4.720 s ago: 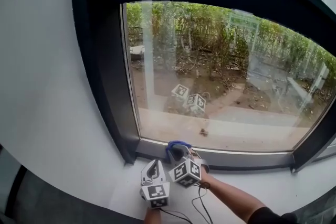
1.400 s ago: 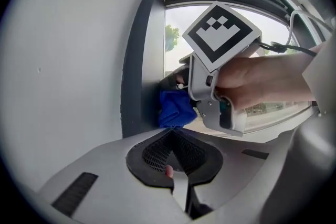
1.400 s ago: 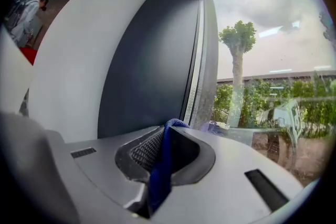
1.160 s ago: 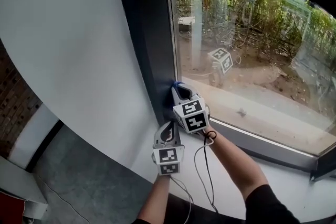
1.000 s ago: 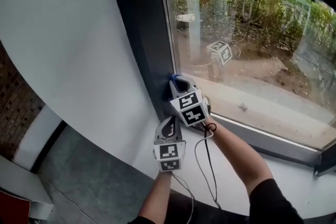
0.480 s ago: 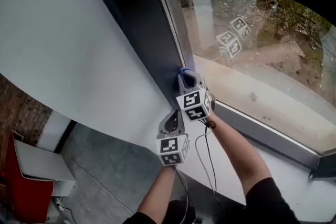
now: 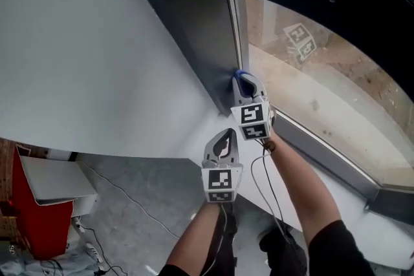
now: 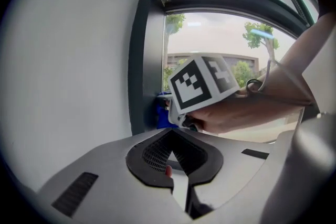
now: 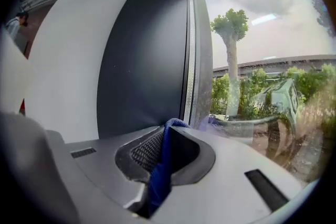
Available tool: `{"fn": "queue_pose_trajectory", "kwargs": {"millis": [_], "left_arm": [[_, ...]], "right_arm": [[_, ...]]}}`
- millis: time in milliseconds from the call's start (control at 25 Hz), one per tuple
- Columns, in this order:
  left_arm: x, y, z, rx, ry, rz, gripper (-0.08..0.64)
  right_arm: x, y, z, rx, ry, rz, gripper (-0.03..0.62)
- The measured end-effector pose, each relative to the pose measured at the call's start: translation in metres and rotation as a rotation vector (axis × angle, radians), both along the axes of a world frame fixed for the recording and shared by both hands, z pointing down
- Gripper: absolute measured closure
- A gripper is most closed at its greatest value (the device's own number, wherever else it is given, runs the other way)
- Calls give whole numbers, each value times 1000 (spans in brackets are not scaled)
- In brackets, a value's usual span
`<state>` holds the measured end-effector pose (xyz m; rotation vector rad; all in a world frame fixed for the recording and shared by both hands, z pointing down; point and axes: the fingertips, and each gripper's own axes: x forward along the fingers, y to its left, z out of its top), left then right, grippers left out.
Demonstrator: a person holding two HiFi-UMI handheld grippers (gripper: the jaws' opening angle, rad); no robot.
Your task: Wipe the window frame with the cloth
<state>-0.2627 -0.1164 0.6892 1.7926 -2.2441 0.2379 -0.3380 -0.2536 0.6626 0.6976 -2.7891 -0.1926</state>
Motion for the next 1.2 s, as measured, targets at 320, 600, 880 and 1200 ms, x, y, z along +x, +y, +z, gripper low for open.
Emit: {"fn": "queue_pose_trajectory", "kwargs": {"millis": [320,600,880,1200], "left_arm": [[-4,-3,-19,-6,4,145,557],[-37,-2,-58,31,46,134,557],[-50,-2,-78,70,70,139,557],[-53,-1,-95,50,28,146,557]], "right_arm": [[4,-7,-9,-84,-97,144,571],[-9,1,-43,-39,-79,150,571],[-10,-1,-49,-188,-207,202,569],[-3,1,-86,-213,-329,175,569]]}}
